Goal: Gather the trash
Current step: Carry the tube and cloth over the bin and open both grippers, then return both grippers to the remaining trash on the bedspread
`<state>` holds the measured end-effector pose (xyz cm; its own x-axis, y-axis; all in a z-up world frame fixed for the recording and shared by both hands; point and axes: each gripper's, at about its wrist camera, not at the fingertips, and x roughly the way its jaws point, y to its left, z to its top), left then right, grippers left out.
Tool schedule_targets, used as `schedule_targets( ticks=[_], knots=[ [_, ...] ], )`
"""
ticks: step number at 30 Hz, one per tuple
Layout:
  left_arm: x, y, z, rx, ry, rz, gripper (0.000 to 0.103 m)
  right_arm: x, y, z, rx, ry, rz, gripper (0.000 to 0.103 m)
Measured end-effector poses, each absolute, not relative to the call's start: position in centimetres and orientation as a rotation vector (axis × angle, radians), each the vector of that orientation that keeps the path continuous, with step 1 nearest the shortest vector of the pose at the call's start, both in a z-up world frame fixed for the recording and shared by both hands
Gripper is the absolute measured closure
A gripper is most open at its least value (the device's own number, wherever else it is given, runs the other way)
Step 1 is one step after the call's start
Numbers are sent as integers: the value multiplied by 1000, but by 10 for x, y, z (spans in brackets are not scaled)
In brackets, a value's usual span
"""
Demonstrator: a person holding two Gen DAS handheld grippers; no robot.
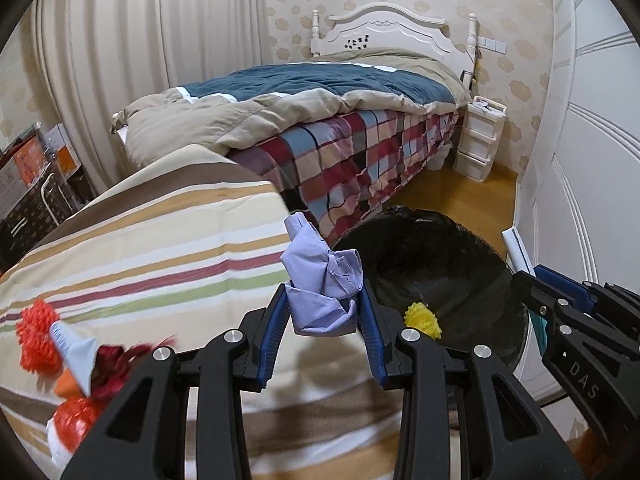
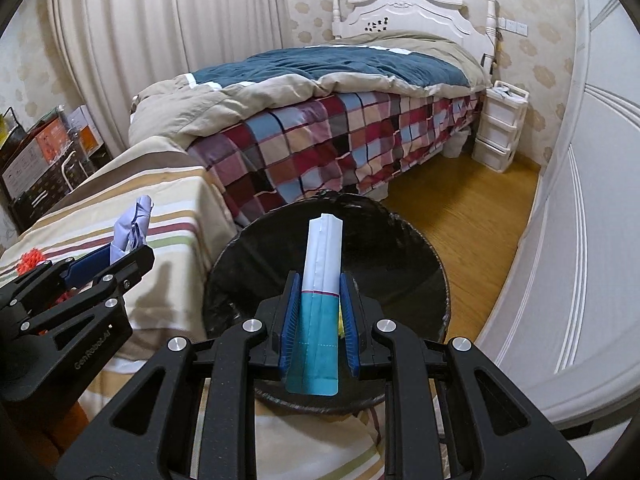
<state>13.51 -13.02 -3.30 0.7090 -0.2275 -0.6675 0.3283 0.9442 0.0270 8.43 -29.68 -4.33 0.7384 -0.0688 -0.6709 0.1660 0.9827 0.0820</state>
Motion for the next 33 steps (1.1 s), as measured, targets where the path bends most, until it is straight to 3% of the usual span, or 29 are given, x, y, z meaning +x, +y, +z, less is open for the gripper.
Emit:
schedule_targets(
  ticks=[16, 18, 20, 33],
  knots=[
    [162, -163, -44, 197, 762, -325, 65, 110, -320, -58, 169, 752, -151, 83],
    [161, -165, -44, 204, 760, -321, 58, 112, -322, -58, 172, 753, -154, 81],
    [161, -166, -43, 204, 752, -318, 41, 113, -323, -58, 175, 751, -160, 80],
    [157, -155, -34, 192, 730, -276, 24, 104, -329, -54, 171, 731, -211, 51]
  ],
)
